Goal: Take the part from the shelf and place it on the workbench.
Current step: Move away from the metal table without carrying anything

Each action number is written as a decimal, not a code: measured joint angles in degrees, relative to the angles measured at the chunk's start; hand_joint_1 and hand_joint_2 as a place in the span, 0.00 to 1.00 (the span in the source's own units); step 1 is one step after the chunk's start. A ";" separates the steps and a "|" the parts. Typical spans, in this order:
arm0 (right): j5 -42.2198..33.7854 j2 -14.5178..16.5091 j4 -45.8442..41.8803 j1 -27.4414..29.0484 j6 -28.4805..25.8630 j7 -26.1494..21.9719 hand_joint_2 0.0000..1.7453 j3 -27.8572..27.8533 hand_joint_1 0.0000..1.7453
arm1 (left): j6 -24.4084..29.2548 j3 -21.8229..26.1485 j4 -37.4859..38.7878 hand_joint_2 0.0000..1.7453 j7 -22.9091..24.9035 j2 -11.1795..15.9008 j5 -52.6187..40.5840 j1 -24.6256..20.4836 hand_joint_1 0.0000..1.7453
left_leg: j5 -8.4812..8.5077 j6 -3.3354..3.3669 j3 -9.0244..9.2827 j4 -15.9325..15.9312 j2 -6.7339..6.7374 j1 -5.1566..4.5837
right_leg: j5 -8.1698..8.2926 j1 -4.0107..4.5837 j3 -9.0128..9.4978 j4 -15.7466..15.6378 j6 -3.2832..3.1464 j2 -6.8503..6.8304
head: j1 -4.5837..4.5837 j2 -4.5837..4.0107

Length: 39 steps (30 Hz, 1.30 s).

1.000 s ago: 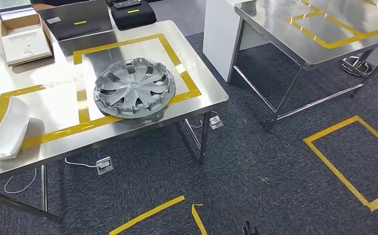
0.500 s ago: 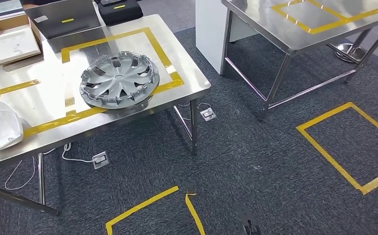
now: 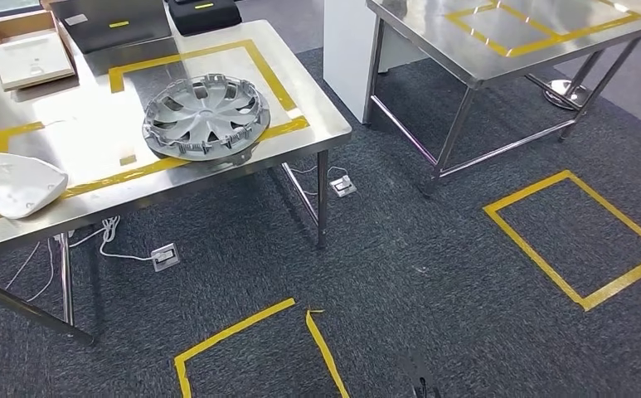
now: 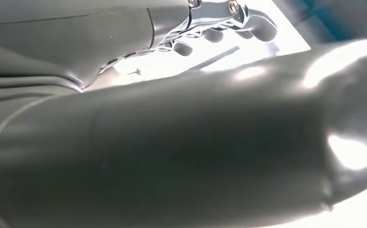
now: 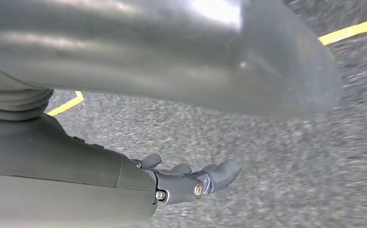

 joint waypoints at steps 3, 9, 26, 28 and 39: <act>0.07 -0.01 0.00 -0.13 -0.16 0.46 0.00 -0.28 0.00 | -3.74 3.59 7.57 0.00 2.25 -1.88 2.46 4.42 0.00 | 1.17 -0.74 -2.15 1.10 0.07 -0.08 | 0.49 0.27 8.00 -10.28 -0.75 0.06 | 0.03 0.00; -0.24 -0.05 0.00 -0.28 -0.25 1.82 0.00 -1.29 0.00 | -11.20 8.31 34.32 0.00 16.62 -5.51 2.51 6.76 0.00 | -0.11 -2.92 -3.38 2.49 -0.45 0.25 | 1.48 0.31 8.26 -15.08 -3.65 -0.05 | -0.07 0.00; 1.06 -1.86 -0.04 0.02 0.36 3.59 0.00 -2.02 0.00 | -22.45 14.93 57.77 0.00 47.70 -12.36 7.49 19.99 0.00 | -3.69 0.30 4.41 -0.56 -0.95 0.43 | -0.81 -0.14 -0.46 -7.49 0.10 -0.30 | 0.10 0.00; 1.26 -1.93 -0.04 -0.07 0.34 3.80 0.00 -2.02 0.00 | -23.16 15.46 58.07 0.00 47.07 -12.91 7.65 20.19 0.00 | -2.23 0.51 2.59 -0.40 -0.83 0.14 | -4.71 0.15 -1.25 -0.73 0.06 -0.28 | 0.20 0.00; 2.15 -1.94 -0.16 -1.06 -0.34 3.18 0.50 -2.02 0.00 | -27.16 15.95 58.59 0.00 40.52 -14.62 4.78 18.09 0.00 | 2.05 -1.76 -3.12 0.95 -1.05 -0.18 | -0.11 1.25 11.78 -16.88 -3.72 -0.58 | 0.73 0.00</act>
